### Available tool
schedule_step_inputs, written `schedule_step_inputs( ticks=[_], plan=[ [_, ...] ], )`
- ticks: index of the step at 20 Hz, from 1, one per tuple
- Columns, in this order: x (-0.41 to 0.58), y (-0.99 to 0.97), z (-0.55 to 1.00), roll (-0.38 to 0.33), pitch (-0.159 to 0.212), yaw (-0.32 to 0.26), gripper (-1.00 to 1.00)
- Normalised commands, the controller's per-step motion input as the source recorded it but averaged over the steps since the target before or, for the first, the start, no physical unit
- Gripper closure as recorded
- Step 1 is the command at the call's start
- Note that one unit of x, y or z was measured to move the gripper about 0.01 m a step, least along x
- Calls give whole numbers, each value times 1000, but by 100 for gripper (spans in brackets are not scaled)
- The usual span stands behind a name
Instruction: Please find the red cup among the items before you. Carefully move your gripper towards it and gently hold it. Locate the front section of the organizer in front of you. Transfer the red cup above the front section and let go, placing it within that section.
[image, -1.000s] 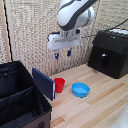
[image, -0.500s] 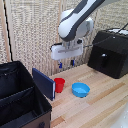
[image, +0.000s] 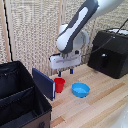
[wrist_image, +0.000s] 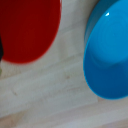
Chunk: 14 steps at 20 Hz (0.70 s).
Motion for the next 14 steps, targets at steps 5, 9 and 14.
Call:
schedule_step_inputs(
  ticks=[5,9,14],
  plan=[
    [267,-19,-338,-61,-28,94,-100],
    [329,-10,-238,-38,-77,182,-100],
    [230,-57,-145,-6,-5,165,100]
  ],
)
